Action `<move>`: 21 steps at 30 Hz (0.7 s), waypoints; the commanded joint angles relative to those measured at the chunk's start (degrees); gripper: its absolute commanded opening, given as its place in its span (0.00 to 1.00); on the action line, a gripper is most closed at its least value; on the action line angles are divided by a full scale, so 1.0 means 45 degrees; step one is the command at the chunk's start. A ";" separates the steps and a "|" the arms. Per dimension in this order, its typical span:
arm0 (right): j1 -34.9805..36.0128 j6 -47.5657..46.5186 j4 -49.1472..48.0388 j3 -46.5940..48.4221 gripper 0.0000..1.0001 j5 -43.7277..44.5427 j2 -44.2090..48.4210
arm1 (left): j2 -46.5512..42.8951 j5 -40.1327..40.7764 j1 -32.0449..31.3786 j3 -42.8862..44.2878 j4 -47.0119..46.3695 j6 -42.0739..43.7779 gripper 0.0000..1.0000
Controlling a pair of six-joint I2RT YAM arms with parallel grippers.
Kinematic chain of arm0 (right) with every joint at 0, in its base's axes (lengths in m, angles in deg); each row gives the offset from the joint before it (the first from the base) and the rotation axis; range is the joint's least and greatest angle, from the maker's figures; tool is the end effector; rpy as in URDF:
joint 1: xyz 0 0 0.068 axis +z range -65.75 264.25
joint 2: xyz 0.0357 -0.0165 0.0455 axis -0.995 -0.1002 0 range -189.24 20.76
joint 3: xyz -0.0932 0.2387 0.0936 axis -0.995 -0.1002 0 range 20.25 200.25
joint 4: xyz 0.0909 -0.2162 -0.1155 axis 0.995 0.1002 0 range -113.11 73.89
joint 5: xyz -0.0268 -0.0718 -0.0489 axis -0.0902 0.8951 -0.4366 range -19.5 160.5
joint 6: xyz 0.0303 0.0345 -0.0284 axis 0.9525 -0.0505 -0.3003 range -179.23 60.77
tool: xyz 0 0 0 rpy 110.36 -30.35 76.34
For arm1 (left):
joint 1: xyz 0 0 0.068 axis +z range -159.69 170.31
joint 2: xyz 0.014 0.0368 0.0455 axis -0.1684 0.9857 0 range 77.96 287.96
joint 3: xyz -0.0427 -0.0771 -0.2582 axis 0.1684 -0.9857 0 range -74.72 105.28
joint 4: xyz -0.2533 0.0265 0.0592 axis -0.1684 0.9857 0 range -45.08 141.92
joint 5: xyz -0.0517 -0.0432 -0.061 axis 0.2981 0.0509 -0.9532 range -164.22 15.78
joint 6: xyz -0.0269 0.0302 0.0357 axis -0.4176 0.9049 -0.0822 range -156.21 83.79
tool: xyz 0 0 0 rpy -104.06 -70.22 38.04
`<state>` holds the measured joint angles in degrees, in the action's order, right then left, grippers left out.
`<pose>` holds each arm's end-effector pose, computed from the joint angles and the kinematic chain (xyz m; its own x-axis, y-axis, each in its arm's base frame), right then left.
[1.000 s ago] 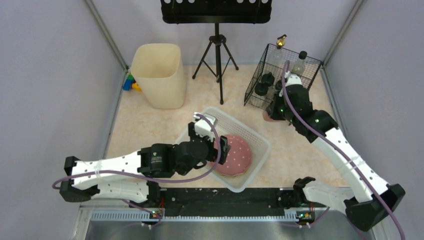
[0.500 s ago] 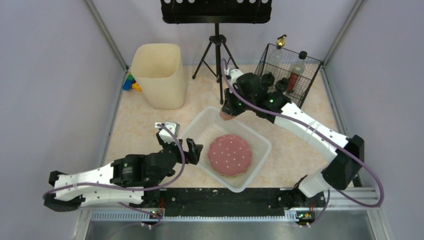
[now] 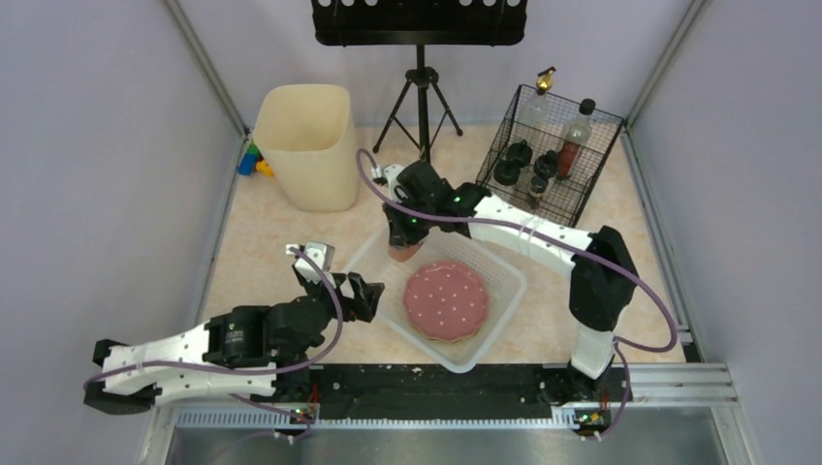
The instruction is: Clear the kitchen counter
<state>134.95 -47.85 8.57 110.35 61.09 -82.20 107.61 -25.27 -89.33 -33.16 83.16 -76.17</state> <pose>0.2547 0.3203 0.2981 -0.6006 -0.4266 -0.6763 -0.7332 0.6311 0.2531 0.0454 -0.0986 0.3102 -0.3980 -0.1685 -0.9018 0.3508 0.8803 -0.3193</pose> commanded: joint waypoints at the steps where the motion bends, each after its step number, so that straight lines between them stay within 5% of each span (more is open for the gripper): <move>1: 0.0470 -0.0153 -0.1050 0.1019 0.00 -0.0009 -0.0549 | -0.0439 0.0241 0.0031 -0.0154 -0.0090 0.0014 0.93; 16: 0.1586 0.0390 -0.1915 0.0413 0.00 0.1286 -0.2014 | -0.0924 -0.0284 0.0021 -0.0257 -0.0020 -0.0068 0.93; 21: 0.1930 0.0539 -0.1918 0.0370 0.19 0.1647 -0.2352 | -0.0869 -0.0291 0.0021 -0.0220 -0.0002 -0.0080 0.93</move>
<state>141.98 -46.12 5.40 111.03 65.99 -92.14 103.67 -26.41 -89.33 -34.03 83.64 -76.61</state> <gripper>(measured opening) 0.122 0.932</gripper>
